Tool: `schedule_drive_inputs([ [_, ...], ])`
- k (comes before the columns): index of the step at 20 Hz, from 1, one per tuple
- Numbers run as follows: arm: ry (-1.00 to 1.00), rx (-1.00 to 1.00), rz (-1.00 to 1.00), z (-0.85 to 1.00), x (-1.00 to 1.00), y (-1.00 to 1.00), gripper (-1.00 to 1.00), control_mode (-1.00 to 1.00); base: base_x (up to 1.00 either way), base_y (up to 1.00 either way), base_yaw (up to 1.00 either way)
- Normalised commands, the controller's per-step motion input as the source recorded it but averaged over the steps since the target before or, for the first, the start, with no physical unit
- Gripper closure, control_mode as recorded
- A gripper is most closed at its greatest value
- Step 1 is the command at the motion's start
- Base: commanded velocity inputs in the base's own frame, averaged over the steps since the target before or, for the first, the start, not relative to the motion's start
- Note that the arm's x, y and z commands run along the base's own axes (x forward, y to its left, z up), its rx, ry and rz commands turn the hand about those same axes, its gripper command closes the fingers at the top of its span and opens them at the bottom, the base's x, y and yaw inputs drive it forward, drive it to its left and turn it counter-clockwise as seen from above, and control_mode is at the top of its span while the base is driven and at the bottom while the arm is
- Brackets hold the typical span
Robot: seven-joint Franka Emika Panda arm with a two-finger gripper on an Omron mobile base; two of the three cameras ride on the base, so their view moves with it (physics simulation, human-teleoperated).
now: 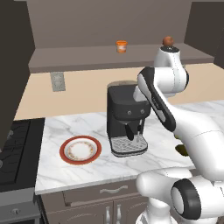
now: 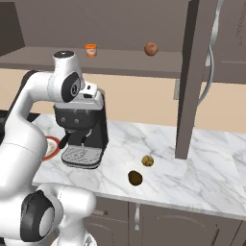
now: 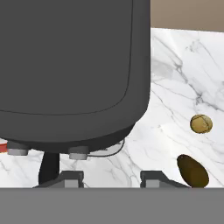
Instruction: Pick the avocado and bread from the counter and place them on the plate. Then pick the jam from the cabinet and place it next to the plate. Lastly close the cabinet door.
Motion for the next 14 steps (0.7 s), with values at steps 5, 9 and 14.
schedule_drive_inputs([
  [5,-0.03,0.0,0.0,0.0,0.0,0.0,-1.0,-1.0,0.0,0.0,0.0],
  [9,-0.05,0.0,0.0,-0.02,-0.09,-0.04,-1.0,-1.0,0.0,0.0,0.0],
  [14,-0.05,0.0,0.01,-0.06,-0.11,0.0,-1.0,-1.0,0.0,0.0,0.0],
])
